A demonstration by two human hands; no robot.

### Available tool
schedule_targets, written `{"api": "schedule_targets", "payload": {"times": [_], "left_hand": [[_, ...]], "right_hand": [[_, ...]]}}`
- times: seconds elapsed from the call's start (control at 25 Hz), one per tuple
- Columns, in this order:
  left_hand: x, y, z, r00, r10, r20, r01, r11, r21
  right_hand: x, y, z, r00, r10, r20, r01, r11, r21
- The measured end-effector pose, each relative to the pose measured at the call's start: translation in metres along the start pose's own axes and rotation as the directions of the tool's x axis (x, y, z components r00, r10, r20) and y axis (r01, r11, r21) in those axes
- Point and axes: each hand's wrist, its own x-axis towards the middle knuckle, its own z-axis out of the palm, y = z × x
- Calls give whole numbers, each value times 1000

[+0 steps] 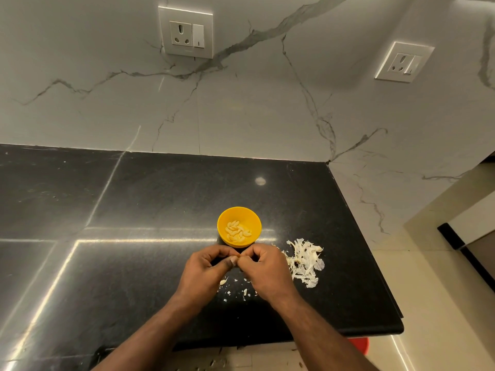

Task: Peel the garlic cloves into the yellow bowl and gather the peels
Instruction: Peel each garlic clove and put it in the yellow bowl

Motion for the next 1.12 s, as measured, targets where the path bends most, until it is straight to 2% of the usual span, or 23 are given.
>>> {"api": "schedule_targets", "payload": {"times": [0.12,0.28,0.36,0.68,0.88,1.12], "left_hand": [[4,-1,-3,998,-62,18,64,995,-81],[8,-7,-10,980,-197,34,199,953,-229],[7,-8,-10,969,-240,55,246,924,-293],[6,-10,-10,930,-347,126,367,839,-402],[6,-11,-8,904,-406,135,421,786,-452],[5,-12,-4,881,-418,219,472,762,-443]], "right_hand": [[1,2,0,1000,-22,5,22,1000,18],[3,4,-5,984,25,174,-72,961,268],[4,6,-7,975,30,220,-105,937,335],[7,11,-5,985,8,172,-63,946,317],[11,24,-12,990,63,124,-77,991,111],[6,14,-4,991,-50,127,2,936,351]]}}
